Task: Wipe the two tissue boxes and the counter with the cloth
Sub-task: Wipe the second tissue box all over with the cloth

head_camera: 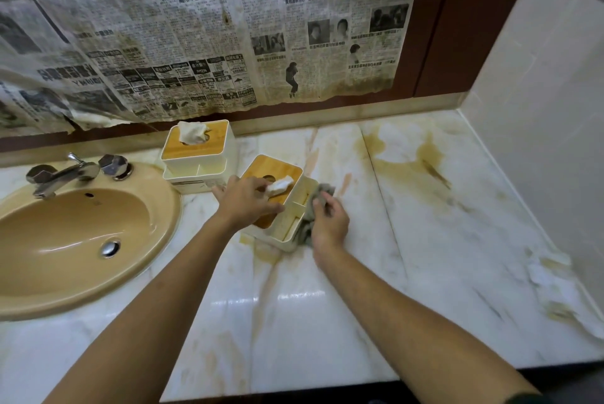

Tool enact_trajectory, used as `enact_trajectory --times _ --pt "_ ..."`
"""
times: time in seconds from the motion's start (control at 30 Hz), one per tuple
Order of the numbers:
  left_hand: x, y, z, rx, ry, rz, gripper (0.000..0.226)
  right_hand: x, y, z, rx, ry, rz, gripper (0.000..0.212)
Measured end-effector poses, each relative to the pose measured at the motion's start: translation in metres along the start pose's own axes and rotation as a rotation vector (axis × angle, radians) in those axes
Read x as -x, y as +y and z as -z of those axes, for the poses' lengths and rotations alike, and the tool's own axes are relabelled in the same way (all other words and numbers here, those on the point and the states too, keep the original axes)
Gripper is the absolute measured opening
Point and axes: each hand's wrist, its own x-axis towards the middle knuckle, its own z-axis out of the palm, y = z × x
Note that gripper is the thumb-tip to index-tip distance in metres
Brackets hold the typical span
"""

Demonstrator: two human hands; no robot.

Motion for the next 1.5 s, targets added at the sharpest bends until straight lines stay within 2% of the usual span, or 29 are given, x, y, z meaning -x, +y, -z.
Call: enact_trajectory --times 0.13,0.33,0.5,0.6,0.7,0.87,1.0,1.17,1.3,1.4,1.5 --pt "0.001 -0.001 -0.001 0.02 0.009 0.002 0.058 -0.019 -0.016 -0.002 0.026 0.008 -0.022 0.026" --pt "-0.001 -0.002 -0.001 0.06 -0.009 0.017 0.061 0.055 0.033 0.004 -0.073 -0.047 -0.16 0.028" --pt "-0.002 -0.003 -0.001 0.061 -0.006 0.008 0.061 0.008 -0.001 -0.006 -0.051 0.038 -0.132 0.028" --pt "-0.001 -0.003 -0.002 0.082 0.004 0.008 0.06 -0.022 -0.021 -0.009 0.019 0.03 -0.134 0.029" --pt "-0.001 -0.004 -0.003 0.085 0.011 0.007 0.059 -0.005 -0.012 -0.007 0.019 0.027 -0.107 0.028" --pt "-0.001 -0.004 -0.003 0.094 0.01 -0.008 0.061 0.056 0.032 0.0 -0.04 0.001 -0.175 0.021" --pt "-0.001 -0.005 -0.002 0.111 0.006 -0.009 0.063 0.016 -0.007 -0.01 -0.043 0.084 -0.202 0.021" --pt "-0.001 -0.004 -0.005 0.116 0.019 -0.019 0.059 -0.026 -0.053 -0.001 0.041 0.047 -0.096 0.01" --pt "-0.003 -0.001 -0.008 0.082 -0.014 0.02 0.061 -0.024 -0.06 0.023 -0.038 0.0 -0.051 0.02" --pt "-0.003 0.002 -0.006 0.068 -0.009 -0.049 0.064 -0.013 -0.058 0.046 -0.106 -0.049 -0.06 0.024" --pt "-0.007 0.002 0.002 0.026 -0.082 -0.11 0.068 -0.004 -0.058 0.064 -0.1 -0.091 -0.023 0.023"
